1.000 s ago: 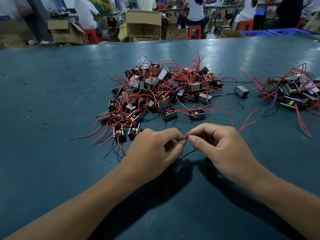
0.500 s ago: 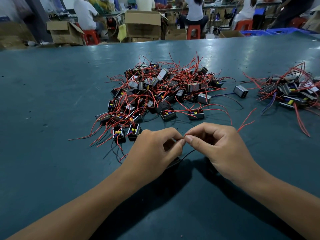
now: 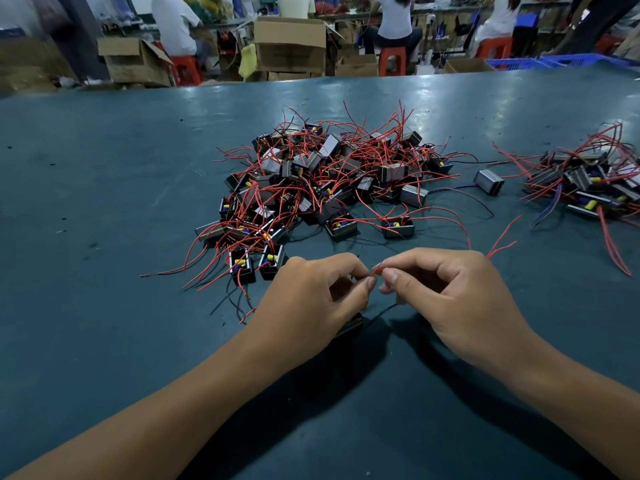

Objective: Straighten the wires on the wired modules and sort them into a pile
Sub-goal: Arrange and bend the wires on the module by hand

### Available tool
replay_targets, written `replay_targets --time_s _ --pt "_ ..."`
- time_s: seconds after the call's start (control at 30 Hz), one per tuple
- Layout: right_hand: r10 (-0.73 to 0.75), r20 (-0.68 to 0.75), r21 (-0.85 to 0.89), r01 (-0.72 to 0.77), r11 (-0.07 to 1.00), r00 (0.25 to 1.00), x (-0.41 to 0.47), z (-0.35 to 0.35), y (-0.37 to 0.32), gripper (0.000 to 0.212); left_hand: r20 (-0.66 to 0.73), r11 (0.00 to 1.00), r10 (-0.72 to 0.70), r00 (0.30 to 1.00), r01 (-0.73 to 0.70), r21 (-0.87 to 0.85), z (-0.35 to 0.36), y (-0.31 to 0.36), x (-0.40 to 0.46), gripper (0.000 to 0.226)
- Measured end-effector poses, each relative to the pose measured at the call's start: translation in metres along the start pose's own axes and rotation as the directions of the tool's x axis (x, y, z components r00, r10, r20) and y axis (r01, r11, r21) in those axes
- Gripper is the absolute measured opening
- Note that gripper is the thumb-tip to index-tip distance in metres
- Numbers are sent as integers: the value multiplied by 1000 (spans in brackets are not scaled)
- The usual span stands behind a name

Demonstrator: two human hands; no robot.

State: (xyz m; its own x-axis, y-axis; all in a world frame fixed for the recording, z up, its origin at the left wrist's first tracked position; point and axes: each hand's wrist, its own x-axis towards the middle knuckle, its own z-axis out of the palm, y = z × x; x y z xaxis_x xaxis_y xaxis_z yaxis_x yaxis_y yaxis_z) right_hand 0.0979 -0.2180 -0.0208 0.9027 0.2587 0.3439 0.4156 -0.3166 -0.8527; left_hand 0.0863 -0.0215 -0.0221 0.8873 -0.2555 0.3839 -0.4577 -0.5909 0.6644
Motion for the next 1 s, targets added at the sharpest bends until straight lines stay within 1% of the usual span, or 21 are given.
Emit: replay_targets --time_s 0.13,0.33,0.47,0.73,0.8,0.93,1.0 --pt "-11 -3 20 11 1000 1000 -1 2 -1 9 6 1000 0 1000 0 4 1 0 0 14" --pt "-11 -23 60 12 998 1000 -2 5 0 7 8 1000 -2 1000 2 6 1 2 0 19" --pt "-14 -29 71 16 997 999 -2 6 2 5 0 1000 2 1000 -2 2 3 2 0 13" --pt "-16 -31 73 18 997 999 -1 8 2 4 3 1000 -2 1000 2 -19 2 4 0 20" --pt "-20 -24 76 22 997 1000 0 7 2 4 4 1000 8 1000 -8 -18 0 5 0 18" --pt "-36 -6 72 36 997 999 0 7 1 4 -42 998 24 999 -26 -64 -7 8 0 11" --pt "-43 17 72 42 997 999 -1 7 1 5 -52 998 48 998 -50 -46 -9 10 1 8"
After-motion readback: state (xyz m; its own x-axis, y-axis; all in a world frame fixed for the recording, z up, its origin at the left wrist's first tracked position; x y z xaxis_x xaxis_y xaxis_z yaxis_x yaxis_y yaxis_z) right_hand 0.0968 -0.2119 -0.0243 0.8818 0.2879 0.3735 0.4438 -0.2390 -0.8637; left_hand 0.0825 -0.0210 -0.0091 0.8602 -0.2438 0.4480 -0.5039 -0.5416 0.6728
